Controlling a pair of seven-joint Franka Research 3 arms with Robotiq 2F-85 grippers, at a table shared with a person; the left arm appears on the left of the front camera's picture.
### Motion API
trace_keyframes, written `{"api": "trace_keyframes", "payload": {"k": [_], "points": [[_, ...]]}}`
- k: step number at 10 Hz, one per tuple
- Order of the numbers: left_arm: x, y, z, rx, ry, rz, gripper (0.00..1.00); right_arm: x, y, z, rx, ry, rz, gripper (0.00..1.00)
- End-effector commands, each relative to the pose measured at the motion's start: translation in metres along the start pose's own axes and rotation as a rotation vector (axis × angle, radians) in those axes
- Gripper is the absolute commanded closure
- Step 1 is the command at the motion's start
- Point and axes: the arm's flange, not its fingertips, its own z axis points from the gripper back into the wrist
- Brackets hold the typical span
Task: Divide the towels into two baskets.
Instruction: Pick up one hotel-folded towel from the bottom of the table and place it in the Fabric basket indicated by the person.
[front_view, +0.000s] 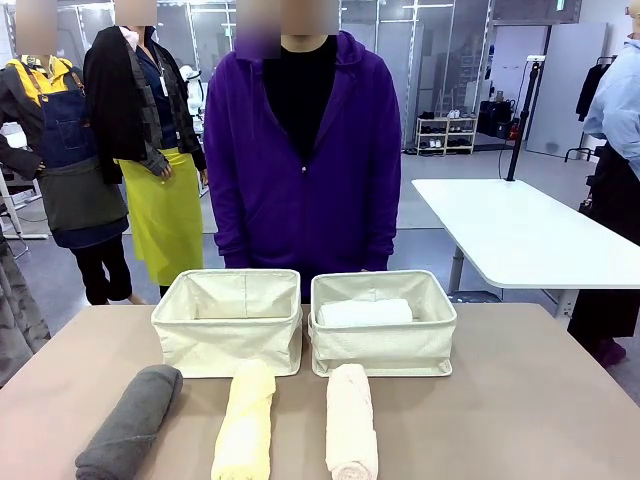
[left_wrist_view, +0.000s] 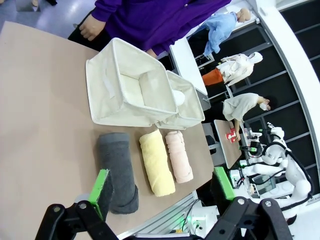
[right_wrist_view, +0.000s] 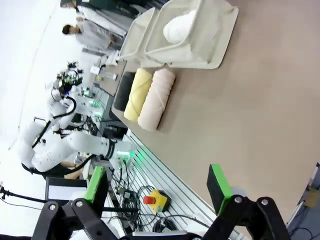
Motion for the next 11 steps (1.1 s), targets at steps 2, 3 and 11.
{"api": "trace_keyframes", "payload": {"k": [2,3,11], "points": [[0.000,0.001,0.003,-0.026,-0.012,-0.015,0.00,0.000,0.000,0.000,0.000,0.000,0.000,0.00],[0.000,0.001,0.003,-0.026,-0.012,-0.015,0.00,0.000,0.000,0.000,0.000,0.000,0.000,0.00],[0.000,0.001,0.003,-0.026,-0.012,-0.015,0.00,0.000,0.000,0.000,0.000,0.000,0.000,0.00]]}}
